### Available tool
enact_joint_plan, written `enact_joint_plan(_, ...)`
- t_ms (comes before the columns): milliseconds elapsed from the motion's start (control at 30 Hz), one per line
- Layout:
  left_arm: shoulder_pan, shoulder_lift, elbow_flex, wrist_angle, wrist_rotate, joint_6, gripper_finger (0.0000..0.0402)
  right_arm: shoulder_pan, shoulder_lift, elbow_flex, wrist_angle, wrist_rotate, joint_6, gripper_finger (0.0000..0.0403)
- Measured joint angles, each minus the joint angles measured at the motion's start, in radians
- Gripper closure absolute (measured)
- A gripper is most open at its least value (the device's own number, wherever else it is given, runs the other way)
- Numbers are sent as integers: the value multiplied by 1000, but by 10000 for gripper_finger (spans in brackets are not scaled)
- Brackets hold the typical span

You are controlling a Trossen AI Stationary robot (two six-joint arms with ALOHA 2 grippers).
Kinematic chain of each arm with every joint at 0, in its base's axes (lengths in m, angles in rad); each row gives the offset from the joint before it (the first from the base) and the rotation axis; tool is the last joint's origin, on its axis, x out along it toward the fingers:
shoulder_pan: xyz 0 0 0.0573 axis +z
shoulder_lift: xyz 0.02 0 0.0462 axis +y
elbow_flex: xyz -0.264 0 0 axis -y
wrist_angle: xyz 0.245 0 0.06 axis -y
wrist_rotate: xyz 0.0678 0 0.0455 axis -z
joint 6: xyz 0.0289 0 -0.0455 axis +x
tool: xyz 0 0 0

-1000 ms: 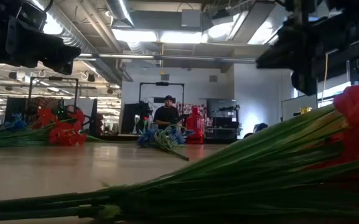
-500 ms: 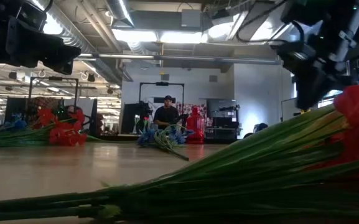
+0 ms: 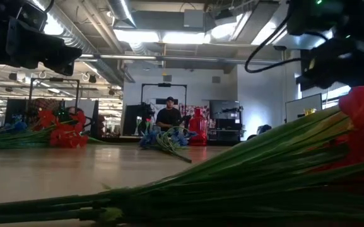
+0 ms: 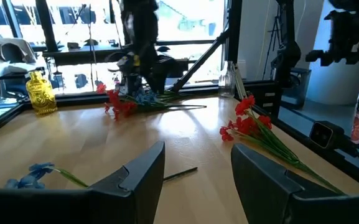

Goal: Sort flowers into vase by color
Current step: Put the right blue flowers into the yellow vase

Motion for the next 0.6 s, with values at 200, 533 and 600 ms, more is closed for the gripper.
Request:
enact_joint_plan(200, 0, 0, 0, 0, 0, 0, 221, 139, 37, 73, -84, -69, 125, 235)
enact_joint_plan(533, 0, 0, 0, -1, 0, 0, 221, 350, 35, 72, -177, -153, 340, 184)
enact_joint_plan(600, 0, 0, 0, -1, 0, 0, 221, 368, 34, 29, -177, -172, 351, 173)
